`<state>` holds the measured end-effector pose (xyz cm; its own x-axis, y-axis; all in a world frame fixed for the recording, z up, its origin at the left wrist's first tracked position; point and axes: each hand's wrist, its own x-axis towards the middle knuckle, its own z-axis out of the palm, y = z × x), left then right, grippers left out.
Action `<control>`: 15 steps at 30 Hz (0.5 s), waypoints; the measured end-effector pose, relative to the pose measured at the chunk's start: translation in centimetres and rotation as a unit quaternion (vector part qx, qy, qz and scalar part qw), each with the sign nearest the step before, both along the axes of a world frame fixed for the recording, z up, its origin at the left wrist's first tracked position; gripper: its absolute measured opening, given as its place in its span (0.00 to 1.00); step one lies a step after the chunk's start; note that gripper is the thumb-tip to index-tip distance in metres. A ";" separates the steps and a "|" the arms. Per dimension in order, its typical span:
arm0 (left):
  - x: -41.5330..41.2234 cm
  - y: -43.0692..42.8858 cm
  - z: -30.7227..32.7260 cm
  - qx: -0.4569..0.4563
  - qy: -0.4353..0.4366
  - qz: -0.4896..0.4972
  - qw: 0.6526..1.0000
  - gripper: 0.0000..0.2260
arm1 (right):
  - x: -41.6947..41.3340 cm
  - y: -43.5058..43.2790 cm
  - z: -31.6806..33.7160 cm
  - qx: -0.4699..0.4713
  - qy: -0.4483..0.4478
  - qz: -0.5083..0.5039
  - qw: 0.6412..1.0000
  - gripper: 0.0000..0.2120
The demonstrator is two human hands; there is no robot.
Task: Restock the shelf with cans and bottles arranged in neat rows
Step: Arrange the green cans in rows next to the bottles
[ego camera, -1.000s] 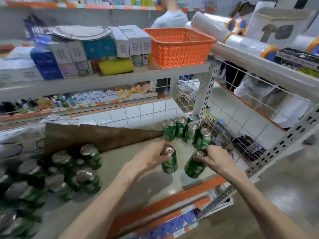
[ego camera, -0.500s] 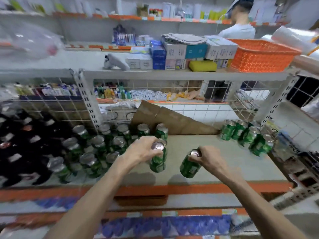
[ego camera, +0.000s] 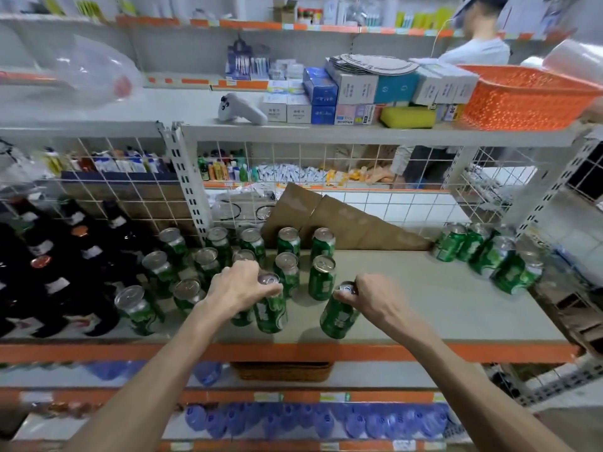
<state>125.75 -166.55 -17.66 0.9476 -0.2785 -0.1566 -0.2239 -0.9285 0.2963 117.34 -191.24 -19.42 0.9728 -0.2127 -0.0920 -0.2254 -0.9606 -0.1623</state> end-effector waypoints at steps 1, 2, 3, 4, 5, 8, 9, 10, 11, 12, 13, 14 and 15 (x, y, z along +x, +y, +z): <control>0.0 -0.2 -0.1 0.004 -0.002 0.003 1.000 0.22 | 0.1 0.1 0.1 -0.004 0.002 0.003 1.000 0.27; 0.0 -0.3 -0.2 0.008 -0.003 0.004 1.000 0.22 | 0.3 0.3 0.1 -0.007 0.003 0.006 1.000 0.27; 0.1 -0.5 -0.4 0.014 -0.007 0.005 1.000 0.22 | 0.5 0.4 0.1 -0.006 0.003 0.009 1.000 0.27; 0.3 -0.7 -0.5 0.020 -0.011 0.005 1.000 0.23 | 0.7 0.4 0.0 -0.002 0.004 0.011 1.000 0.27; 0.4 -0.8 -0.7 0.027 -0.016 0.005 0.999 0.23 | 0.9 0.5 -0.1 0.000 0.004 0.012 1.000 0.26; 0.7 -1.4 -1.1 0.034 -0.026 0.001 0.999 0.24 | 1.4 0.4 -0.3 -0.010 0.000 0.013 1.000 0.25; 0.9 -1.7 -1.3 0.033 -0.028 -0.001 0.999 0.24 | 1.7 0.4 -0.4 -0.011 -0.001 0.013 1.000 0.24; 1.0 -1.9 -1.5 0.032 -0.029 -0.003 0.999 0.24 | 1.9 0.3 -0.5 -0.011 -0.004 0.014 1.000 0.24; 1.0 -2.2 -1.7 0.034 -0.033 -0.005 0.999 0.24 | 2.1 0.4 -0.7 -0.010 -0.006 0.017 1.000 0.23; 1.1 -2.5 -1.8 0.037 -0.036 -0.008 0.999 0.25 | 2.3 0.4 -0.9 -0.008 -0.006 0.021 1.000 0.22; 1.2 -2.8 -2.0 0.040 -0.038 -0.011 0.998 0.25 | 2.5 0.4 -1.1 -0.004 -0.004 0.024 1.000 0.21; 1.3 -3.1 -2.2 0.044 -0.038 -0.014 0.998 0.25 | 2.7 0.5 -1.4 0.002 0.000 0.027 1.000 0.21; 1.4 -3.4 -2.3 0.047 -0.038 -0.017 0.998 0.25 | 2.9 0.6 -1.6 0.010 0.006 0.028 1.000 0.20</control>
